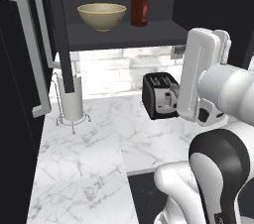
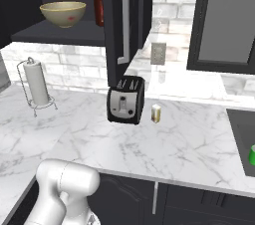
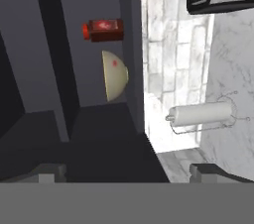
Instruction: Pick the mug and place it in the sink. Pick the bowl and place it in the open cabinet and then close the cabinet.
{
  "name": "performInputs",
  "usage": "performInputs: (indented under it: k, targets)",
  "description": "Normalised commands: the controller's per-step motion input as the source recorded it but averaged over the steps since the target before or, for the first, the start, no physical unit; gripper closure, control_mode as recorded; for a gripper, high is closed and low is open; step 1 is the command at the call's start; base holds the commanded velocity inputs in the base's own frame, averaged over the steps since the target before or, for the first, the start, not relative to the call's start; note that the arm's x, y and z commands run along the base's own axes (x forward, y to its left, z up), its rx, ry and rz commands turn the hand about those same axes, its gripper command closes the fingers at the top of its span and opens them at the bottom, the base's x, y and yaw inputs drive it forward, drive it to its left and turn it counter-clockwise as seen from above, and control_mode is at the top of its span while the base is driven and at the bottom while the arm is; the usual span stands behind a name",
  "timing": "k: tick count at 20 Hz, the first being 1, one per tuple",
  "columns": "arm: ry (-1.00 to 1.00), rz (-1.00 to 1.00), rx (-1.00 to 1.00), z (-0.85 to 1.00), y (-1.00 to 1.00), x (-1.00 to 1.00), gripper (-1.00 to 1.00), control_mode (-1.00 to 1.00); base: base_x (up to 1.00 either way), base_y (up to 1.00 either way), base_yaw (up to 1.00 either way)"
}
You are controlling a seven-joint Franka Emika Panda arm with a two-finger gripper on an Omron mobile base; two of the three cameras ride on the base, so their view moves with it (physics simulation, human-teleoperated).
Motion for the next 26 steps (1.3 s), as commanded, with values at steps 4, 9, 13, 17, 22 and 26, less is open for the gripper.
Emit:
performInputs:
  k: [4, 9, 13, 17, 22, 26]
  targets:
    - [0.03, 0.00, 0.04, 0.00, 0.23, -0.20, -1.00, -1.00, 0.00, 0.00, 0.00]
    - [0.00, 0.02, -0.01, 0.00, 0.22, -0.11, -1.00, -1.00, 0.00, 0.00, 0.00]
    - [0.00, 0.11, 0.00, 0.00, 0.09, -0.07, -1.00, -1.00, 0.00, 0.00, 0.00]
    - [0.00, 0.07, -0.05, 0.00, 0.19, -0.14, -1.00, -1.00, 0.00, 0.00, 0.00]
    - [0.00, 0.04, -0.05, 0.00, 0.22, -0.13, -1.00, -1.00, 0.00, 0.00, 0.00]
    - [0.00, 0.06, -0.03, 0.00, 0.26, -0.13, -1.00, -1.00, 0.00, 0.00, 0.00]
